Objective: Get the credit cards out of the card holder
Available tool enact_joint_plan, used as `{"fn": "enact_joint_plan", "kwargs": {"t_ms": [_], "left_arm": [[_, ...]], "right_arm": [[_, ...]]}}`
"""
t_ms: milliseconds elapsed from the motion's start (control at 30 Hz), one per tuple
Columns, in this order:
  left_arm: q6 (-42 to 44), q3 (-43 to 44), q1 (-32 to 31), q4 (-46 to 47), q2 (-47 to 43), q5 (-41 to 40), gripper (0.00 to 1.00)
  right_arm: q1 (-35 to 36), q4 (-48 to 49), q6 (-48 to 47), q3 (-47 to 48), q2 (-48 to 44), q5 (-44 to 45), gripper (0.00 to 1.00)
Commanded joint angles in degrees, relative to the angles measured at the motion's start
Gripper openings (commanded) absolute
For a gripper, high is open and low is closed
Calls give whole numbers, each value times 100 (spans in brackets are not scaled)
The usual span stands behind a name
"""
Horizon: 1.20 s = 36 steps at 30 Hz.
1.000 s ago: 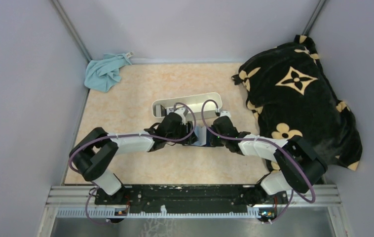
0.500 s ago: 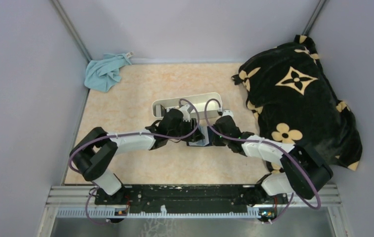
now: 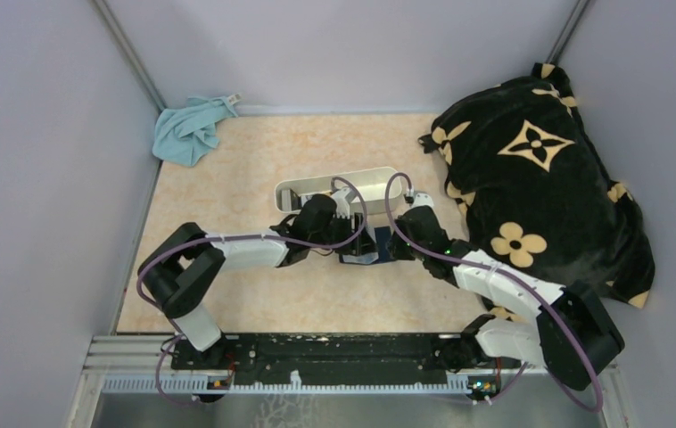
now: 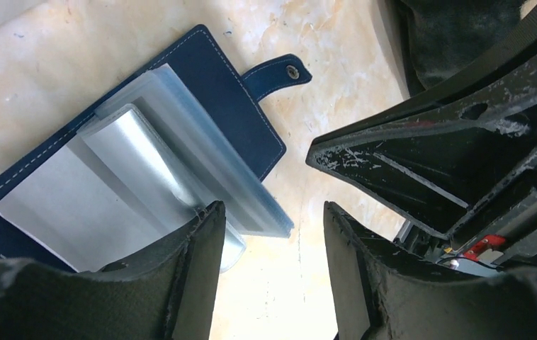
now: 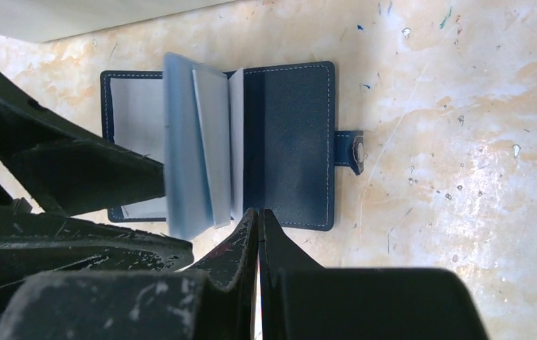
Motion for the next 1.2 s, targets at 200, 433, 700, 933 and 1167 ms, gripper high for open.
{"fn": "enact_joint_plan", "kwargs": {"t_ms": [200,433,700,933,1167], "left_arm": [[35,416,-29,255,202,341,63],[236,243,-26,53,-77,-99,63],[453,-225,7,-418,-458,-752,62],[725,-372,9,-799,-1060,-1161,56],[435,-49,2,-237,-1222,-335,53]], "right_arm": [[-59,-124,-110,192,-322,95,0],[-142,-113,-185,214,-303,150,1],[-147,36,-291,449,110,-6,6],[-149,237,-321,488,518,-114,8],[-286,278,-167,416,299,28,0]]}}
